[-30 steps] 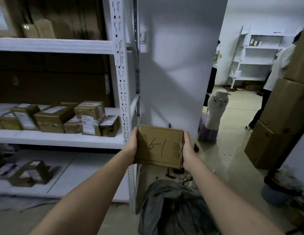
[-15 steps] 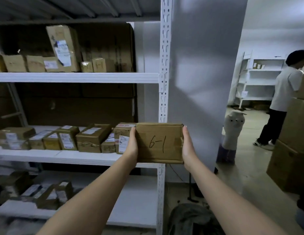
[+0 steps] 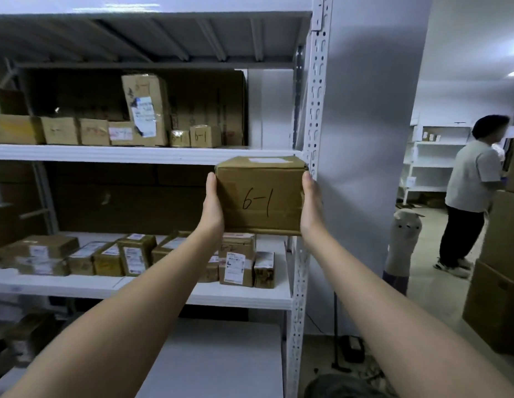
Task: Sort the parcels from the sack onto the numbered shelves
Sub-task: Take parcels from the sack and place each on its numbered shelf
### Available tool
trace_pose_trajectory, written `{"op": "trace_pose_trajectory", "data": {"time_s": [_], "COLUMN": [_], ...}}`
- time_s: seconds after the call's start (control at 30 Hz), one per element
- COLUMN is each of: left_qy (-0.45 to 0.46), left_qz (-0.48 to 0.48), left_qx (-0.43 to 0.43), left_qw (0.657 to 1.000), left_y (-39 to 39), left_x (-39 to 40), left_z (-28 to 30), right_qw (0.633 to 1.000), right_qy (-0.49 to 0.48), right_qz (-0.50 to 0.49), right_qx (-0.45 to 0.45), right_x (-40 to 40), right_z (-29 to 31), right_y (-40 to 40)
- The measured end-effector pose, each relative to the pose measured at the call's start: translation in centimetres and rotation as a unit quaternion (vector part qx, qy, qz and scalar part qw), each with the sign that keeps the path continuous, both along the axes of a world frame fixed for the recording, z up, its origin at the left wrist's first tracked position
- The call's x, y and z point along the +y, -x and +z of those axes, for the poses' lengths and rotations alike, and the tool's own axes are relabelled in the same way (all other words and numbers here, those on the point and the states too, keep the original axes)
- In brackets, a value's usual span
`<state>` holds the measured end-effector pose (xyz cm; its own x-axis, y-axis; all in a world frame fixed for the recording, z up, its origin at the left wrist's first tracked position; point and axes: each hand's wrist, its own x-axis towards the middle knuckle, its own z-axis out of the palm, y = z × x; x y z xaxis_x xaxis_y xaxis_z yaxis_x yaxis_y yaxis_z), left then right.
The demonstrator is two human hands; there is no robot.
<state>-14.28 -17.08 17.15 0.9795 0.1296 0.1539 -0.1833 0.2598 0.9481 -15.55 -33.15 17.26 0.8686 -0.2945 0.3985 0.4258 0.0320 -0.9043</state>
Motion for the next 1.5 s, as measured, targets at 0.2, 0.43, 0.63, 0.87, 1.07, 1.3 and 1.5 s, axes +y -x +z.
{"op": "trace_pose_trajectory", "data": {"time_s": [0.2,0.43,0.63,0.87,1.07,1.3,1.5], "left_qy": [-0.003,-0.02,-0.042,-0.093,-0.212,-0.303,-0.346], "left_qz": [0.036,0.036,0.003,-0.065,-0.083,-0.113,-0.101], "left_qx": [-0.053,-0.088,-0.126,-0.14,-0.13,-0.138,-0.146], "left_qw": [0.998,0.995,0.991,0.984,0.965,0.936,0.921], "left_y": [-1.2,-4.0,-9.3,-19.5,-26.6,-31.4,-33.7], "left_x": [1.3,2.4,4.9,9.2,12.0,12.5,12.3], "left_z": [5.3,8.9,11.3,13.1,14.5,14.8,14.3], "right_qw": [0.997,0.995,0.994,0.992,0.995,0.998,0.997], "right_qy": [-0.012,0.032,0.048,0.066,0.041,0.031,0.079], "right_qz": [0.025,0.032,0.027,-0.017,-0.051,-0.044,-0.01], "right_qx": [-0.068,-0.091,-0.095,-0.106,-0.076,-0.02,0.008], "right_x": [0.8,1.4,3.7,7.1,9.4,8.8,7.6], "right_z": [4.9,8.6,10.6,13.1,13.9,14.0,13.9], "right_y": [-2.1,-5.1,-10.8,-19.3,-25.7,-30.1,-32.2]}}
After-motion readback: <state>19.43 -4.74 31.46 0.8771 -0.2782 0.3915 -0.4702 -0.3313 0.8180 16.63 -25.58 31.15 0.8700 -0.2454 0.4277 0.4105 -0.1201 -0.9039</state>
